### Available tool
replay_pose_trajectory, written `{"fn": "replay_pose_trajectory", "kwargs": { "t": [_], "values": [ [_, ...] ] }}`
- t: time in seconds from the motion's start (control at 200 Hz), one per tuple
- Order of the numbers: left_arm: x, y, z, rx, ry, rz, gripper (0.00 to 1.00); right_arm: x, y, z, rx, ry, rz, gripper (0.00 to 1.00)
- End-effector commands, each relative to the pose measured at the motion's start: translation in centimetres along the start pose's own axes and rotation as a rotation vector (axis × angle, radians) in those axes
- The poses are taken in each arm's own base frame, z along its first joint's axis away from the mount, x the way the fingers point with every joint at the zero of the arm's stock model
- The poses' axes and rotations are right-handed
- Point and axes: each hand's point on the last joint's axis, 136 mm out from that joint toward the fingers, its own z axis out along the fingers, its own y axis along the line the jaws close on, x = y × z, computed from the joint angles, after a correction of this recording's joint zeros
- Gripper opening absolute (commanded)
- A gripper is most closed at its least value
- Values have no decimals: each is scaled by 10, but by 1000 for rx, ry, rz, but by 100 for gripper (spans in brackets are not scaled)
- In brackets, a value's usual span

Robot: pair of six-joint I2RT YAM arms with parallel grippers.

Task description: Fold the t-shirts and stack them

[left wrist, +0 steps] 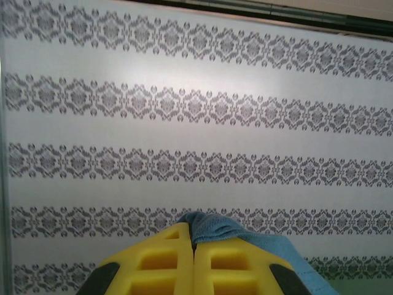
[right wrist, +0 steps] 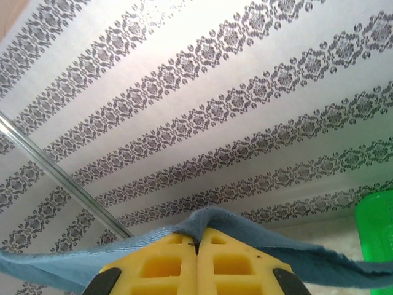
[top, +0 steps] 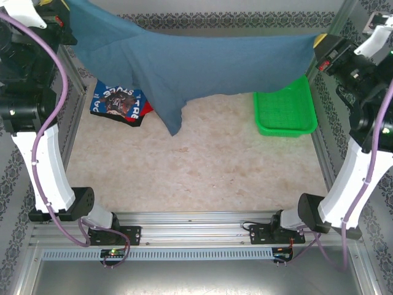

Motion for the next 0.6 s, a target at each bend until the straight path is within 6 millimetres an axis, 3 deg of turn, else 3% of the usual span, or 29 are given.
{"fn": "replay_pose_trajectory", "kwargs": {
  "t": [0.0,0.345,0.595],
  "values": [
    [-34,1,-28,-32,-80,67,0,5,-4,-6,21,16,-4,0],
    [-59,-8,-68,-32,-127,119,0,21,26,-51,-17,34,0,0],
    [-46,-6,-58,-27,-97,120,0,23,35,-61,-41,38,20,0]
  ]
}}
